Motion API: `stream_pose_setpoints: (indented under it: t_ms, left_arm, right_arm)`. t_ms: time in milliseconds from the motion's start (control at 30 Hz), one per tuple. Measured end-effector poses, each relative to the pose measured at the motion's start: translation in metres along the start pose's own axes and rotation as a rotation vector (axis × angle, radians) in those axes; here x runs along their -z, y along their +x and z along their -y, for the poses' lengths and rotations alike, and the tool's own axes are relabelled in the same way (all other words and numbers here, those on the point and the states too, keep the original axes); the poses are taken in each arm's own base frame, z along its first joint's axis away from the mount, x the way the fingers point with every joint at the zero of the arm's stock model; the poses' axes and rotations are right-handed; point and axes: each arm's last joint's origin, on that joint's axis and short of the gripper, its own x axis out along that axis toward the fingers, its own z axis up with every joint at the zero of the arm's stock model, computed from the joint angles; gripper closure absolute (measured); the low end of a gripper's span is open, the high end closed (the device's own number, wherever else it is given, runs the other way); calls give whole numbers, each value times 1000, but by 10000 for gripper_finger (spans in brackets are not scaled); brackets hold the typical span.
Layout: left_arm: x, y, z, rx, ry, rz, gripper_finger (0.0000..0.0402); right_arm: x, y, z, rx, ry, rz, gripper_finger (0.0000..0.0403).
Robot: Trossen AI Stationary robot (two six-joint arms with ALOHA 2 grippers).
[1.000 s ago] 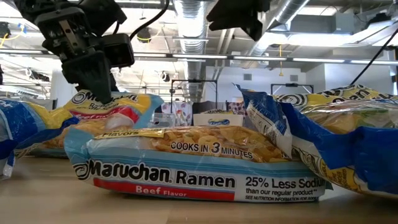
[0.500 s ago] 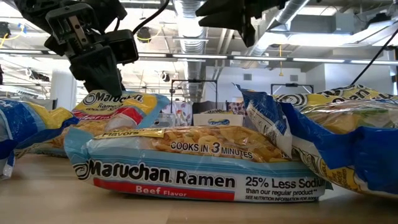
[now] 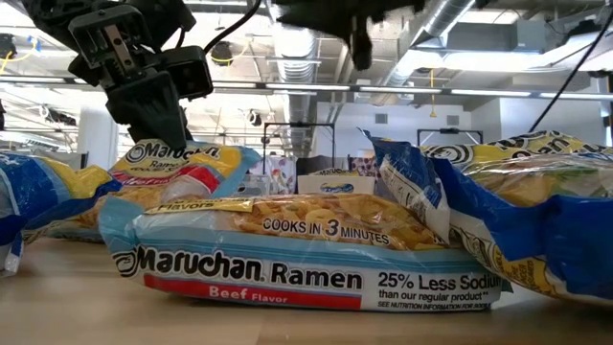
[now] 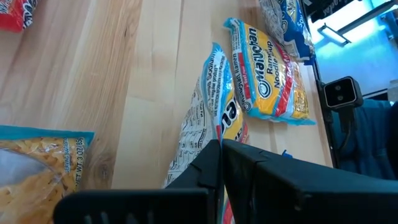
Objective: Sort Maruchan noodles
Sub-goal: Put the light blue noodle pack into the black bin
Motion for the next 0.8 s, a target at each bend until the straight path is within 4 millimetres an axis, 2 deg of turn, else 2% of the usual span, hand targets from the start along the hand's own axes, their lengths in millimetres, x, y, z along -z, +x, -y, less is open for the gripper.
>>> stream_pose_setpoints:
  t_ms: [100,533,633,800]
  left_arm:
    - [1,0,0,-3,-3,-6,401]
    - [1,0,-1,-5,-1,-12,401]
    - [1,0,-1,-5,-1,-12,401]
    - [1,0,-1,-6,-1,-12,401]
  right_arm:
    - [10,15,2,10,-9,-26,289]
    - [42,54,10,51,-34,-119,283]
    - [49,62,12,22,-33,-155,265]
    - [54,74,11,7,-3,-181,211]
